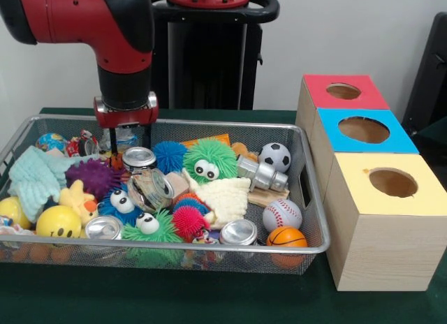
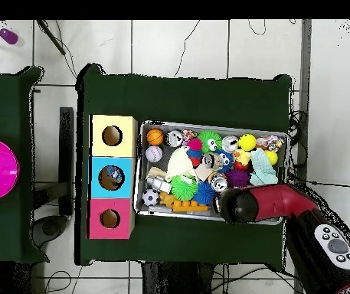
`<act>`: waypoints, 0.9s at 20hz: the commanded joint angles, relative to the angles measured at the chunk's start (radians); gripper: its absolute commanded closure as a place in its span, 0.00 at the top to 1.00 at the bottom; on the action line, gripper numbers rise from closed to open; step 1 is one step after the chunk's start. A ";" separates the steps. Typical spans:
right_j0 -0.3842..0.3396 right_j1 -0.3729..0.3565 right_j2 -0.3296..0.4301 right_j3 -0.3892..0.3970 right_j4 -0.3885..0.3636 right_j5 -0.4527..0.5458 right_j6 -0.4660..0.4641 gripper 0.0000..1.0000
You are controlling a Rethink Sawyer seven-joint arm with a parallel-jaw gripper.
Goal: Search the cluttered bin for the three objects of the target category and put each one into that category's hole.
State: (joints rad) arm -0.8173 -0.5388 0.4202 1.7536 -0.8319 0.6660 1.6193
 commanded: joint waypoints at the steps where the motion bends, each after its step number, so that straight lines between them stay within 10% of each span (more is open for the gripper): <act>1: 0.000 0.019 -0.026 0.006 -0.023 -0.075 0.026 1.00; 2: -0.015 0.017 -0.008 0.022 -0.027 -0.105 0.002 0.00; 18: 0.037 0.014 -0.059 -0.010 -0.035 -0.080 0.007 0.00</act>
State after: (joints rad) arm -0.7974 -0.5431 0.3908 1.7620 -0.8316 0.6003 1.6193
